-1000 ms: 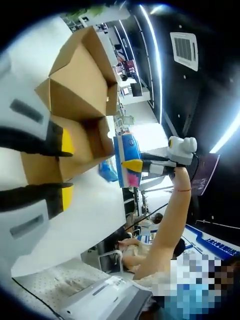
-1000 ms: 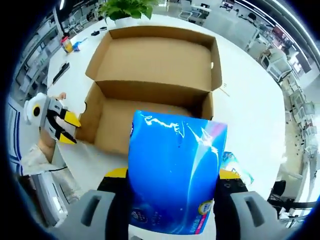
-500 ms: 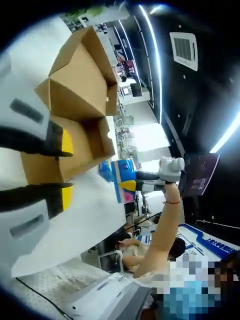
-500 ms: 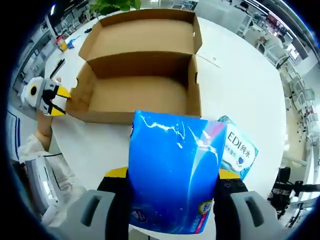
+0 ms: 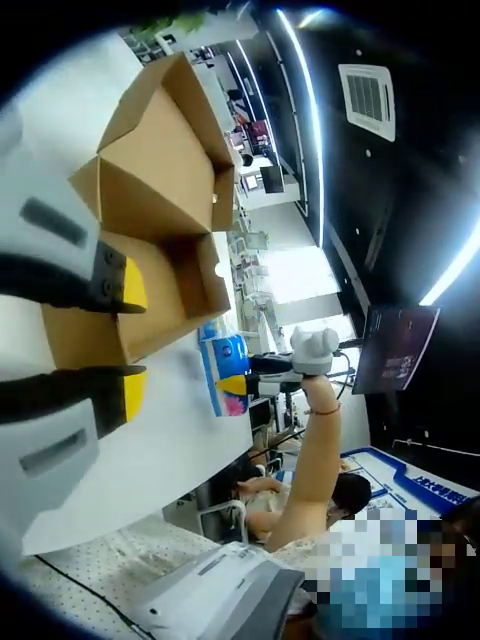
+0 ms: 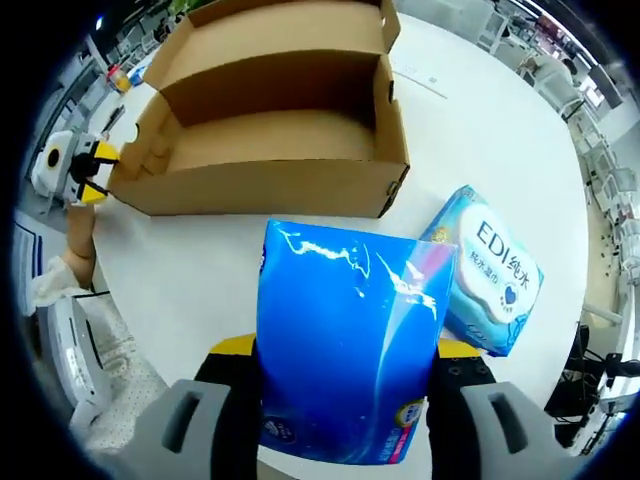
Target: Operate the shoe box by opening the lid, removing the specified soft item, and placing it in the target area until the item is outside and the box remains undamaged.
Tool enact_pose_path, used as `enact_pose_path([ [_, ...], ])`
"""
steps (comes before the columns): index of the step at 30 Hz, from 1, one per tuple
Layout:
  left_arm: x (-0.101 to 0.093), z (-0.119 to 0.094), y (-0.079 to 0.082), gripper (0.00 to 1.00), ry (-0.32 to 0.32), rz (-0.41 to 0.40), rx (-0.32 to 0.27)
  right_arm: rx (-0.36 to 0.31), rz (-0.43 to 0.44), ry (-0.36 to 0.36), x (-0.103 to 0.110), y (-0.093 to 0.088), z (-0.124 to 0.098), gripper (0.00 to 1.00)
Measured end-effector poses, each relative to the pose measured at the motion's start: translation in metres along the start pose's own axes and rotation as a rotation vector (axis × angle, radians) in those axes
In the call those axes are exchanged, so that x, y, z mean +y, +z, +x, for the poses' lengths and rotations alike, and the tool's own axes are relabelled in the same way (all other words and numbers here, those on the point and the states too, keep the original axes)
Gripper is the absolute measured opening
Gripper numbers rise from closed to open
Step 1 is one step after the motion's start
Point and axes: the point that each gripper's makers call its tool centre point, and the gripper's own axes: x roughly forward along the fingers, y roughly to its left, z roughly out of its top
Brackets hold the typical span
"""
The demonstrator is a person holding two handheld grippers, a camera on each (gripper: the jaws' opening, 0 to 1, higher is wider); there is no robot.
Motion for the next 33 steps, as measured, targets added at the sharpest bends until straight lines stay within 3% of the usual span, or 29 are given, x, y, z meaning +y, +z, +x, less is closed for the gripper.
enact_pose_path([
  [4,-0.001,0.001,0.000,0.21,0.001,0.002,0.000,0.011,-0.033,-0.019,0.002,-0.004,0.002,0.65],
  [12,-0.001,0.001,0.000,0.21,-0.001,0.002,-0.001,0.032,-0.069,0.010,0.007,-0.016,0.013,0.65],
  [21,-0.001,0.001,0.000,0.21,-0.002,0.000,-0.003,0.095,-0.162,0.014,0.006,-0.030,0.028,0.66],
  [27,-0.001,0.001,0.000,0.21,-0.003,0.000,-0.004,0.101,-0.232,0.022,0.009,-0.033,0.030,0.66],
  [31,-0.001,0.001,0.001,0.21,-0.004,0.001,-0.004,0.104,-0.312,0.036,0.007,-0.034,0.029,0.66],
  [33,-0.001,0.001,0.001,0.21,-0.004,0.002,-0.004,0.117,-0.402,0.042,0.004,-0.036,0.029,0.66],
])
